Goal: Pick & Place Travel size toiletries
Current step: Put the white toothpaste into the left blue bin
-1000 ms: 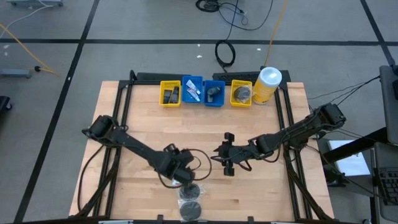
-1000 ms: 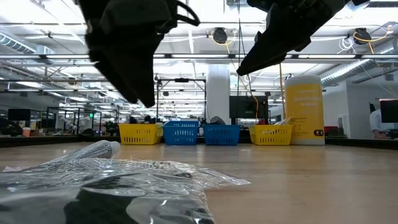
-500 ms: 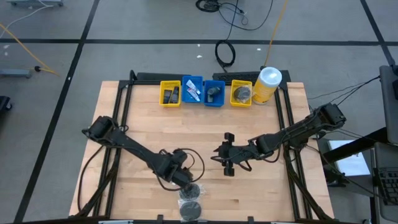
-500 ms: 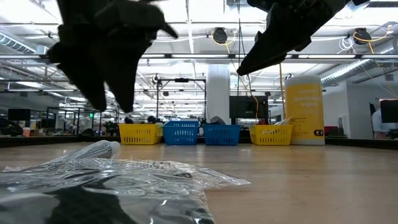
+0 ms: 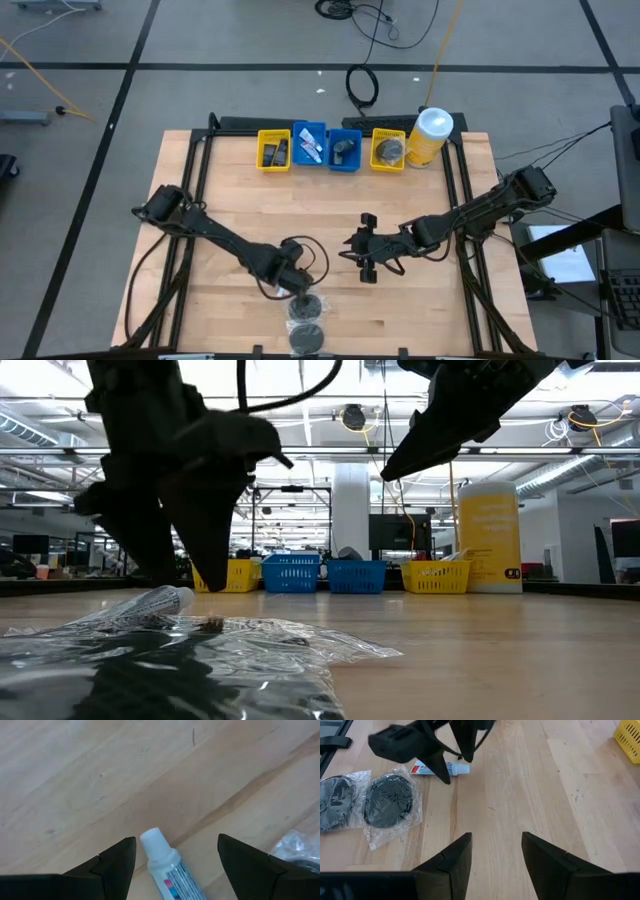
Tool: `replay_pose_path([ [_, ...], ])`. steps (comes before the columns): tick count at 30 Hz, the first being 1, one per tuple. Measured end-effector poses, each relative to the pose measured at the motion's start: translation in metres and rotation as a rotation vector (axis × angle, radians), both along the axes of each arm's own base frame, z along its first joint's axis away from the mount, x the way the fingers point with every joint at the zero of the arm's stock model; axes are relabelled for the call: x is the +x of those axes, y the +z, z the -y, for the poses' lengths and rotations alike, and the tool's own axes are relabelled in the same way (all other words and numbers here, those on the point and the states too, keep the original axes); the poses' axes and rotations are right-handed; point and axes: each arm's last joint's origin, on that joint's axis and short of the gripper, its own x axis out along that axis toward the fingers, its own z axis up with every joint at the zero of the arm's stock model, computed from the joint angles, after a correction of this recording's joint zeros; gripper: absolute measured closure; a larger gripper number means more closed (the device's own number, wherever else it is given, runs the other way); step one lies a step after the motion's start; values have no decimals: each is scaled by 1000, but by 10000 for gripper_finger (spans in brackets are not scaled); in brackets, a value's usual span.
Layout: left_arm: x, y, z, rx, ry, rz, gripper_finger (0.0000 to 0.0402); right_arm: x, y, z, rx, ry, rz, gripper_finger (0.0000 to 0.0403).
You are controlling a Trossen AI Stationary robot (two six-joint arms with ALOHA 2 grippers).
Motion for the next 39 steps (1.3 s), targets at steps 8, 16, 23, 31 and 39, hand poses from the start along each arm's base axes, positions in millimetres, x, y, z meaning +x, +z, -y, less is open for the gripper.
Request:
replay_pose_path([
  [8, -2, -8, -10, -6, 26, -30, 128, 0, 0, 0, 0, 0, 0, 238],
  [16, -1, -8, -11, -11, 28, -23, 128, 0, 0, 0, 0, 0, 0, 238],
  [23, 0, -13, -11, -10, 35, -35, 128, 0, 0, 0, 0, 0, -1, 238],
  [31, 5, -25, -9, -33, 8, -62, 135, 0, 0, 0, -1, 0, -1, 238],
  [39, 7, -23, -14, -50, -6, -57, 226, 0, 0, 0, 0, 0, -1, 238],
])
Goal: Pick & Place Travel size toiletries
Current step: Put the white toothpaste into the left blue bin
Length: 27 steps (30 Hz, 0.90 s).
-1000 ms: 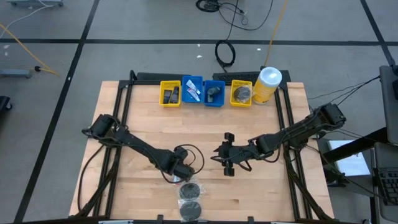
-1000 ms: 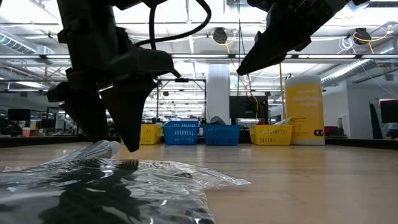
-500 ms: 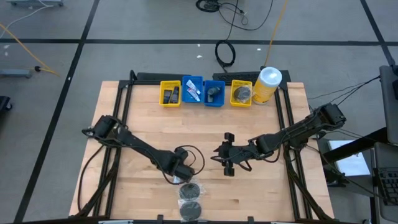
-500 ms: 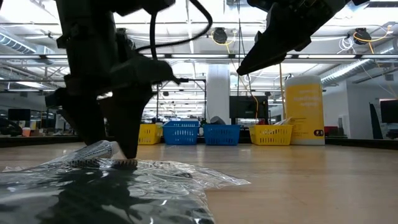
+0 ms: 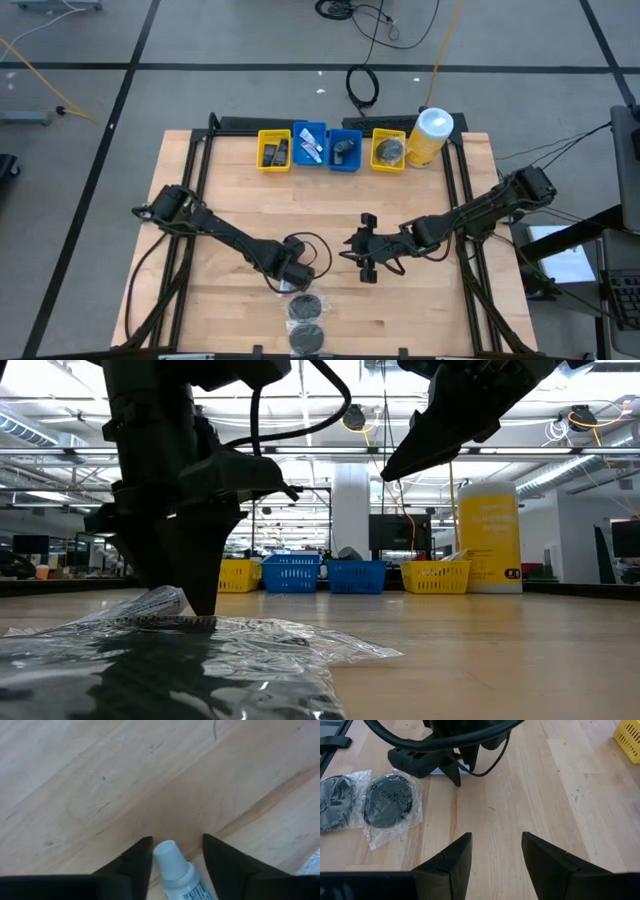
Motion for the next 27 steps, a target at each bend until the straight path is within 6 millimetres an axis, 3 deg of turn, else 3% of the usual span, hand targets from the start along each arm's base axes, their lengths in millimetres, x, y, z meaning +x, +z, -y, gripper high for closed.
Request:
replay_pose_path([
  [9, -1, 7, -1, 11, -51, 19, 360, 0, 0, 0, 0, 0, 0, 238],
  [19, 0, 9, -7, 37, -61, 21, 348, 0, 0, 0, 0, 0, 0, 238],
  [27, 0, 24, -16, 81, -93, 57, 359, 0, 0, 0, -1, 0, 0, 238],
])
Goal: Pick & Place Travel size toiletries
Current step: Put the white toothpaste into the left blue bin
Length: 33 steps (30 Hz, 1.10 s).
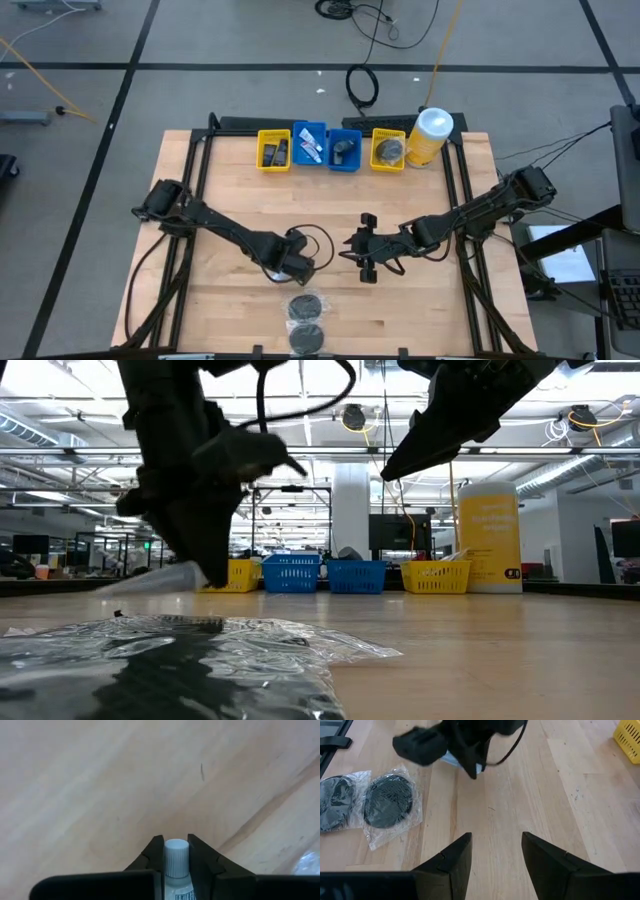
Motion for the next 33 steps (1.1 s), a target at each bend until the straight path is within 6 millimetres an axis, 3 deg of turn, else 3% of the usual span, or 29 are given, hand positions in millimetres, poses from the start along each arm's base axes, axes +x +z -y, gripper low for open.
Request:
replay_pose_path([
  [7, -9, 36, -19, 124, 32, 78, 356, 0, 0, 0, 0, 0, 0, 238],
  [18, -25, 100, -80, 404, 98, 229, 359, 0, 0, 0, 1, 0, 1, 238],
  [33, -2, 121, -167, 641, 126, 338, 359, 0, 0, 0, 1, 0, 1, 238],
])
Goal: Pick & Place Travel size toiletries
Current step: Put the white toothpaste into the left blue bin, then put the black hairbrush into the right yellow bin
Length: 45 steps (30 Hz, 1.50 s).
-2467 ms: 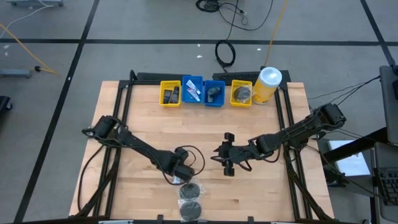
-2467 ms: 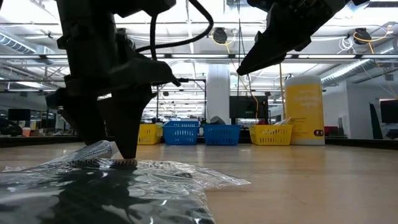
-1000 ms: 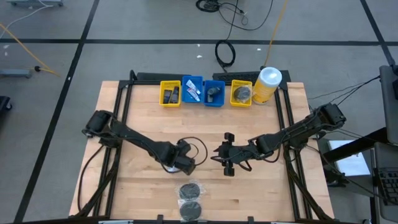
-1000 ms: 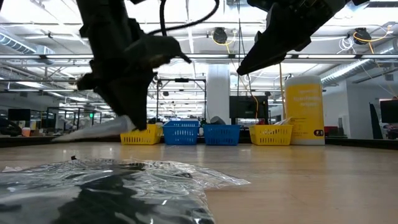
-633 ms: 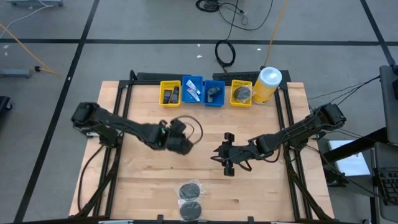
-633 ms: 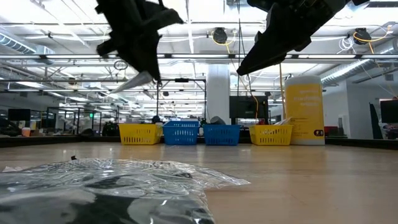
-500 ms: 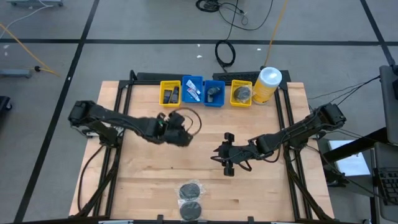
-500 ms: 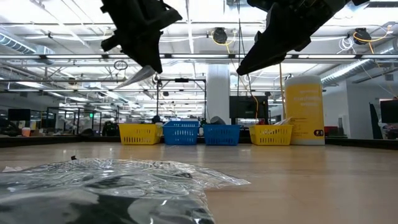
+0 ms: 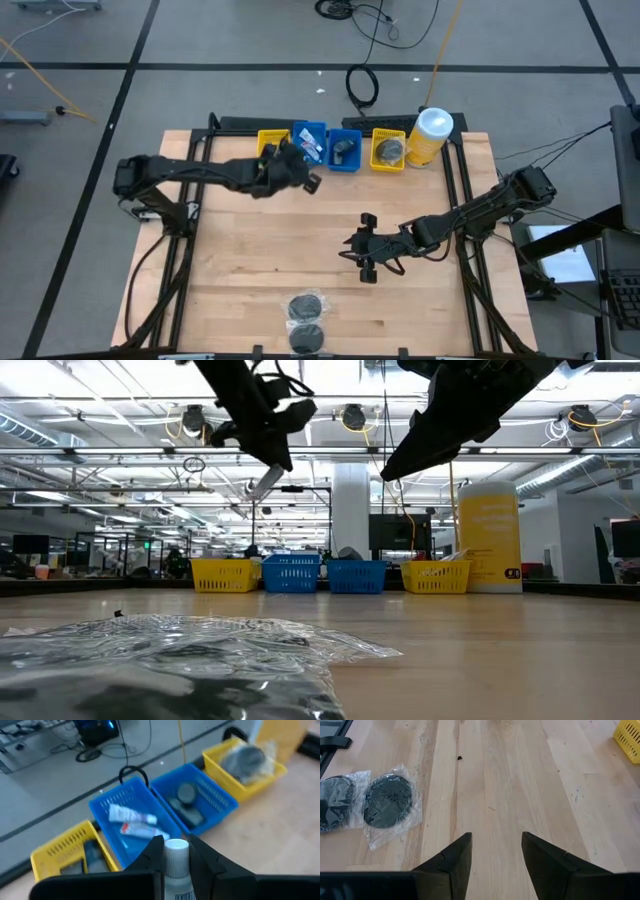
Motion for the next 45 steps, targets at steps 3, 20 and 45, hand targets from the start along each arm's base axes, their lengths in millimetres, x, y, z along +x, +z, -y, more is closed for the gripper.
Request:
replay_pose_path([
  [3, 2, -1, -18, 21, 9, -4, 356, 0, 0, 0, 0, 0, 0, 238],
  [20, 30, -45, -109, 116, 44, 33, 347, 0, 0, 0, -1, 0, -2, 238],
  [45, 32, -87, -145, 23, 16, 7, 290, 0, 0, 1, -4, -3, 0, 238],
])
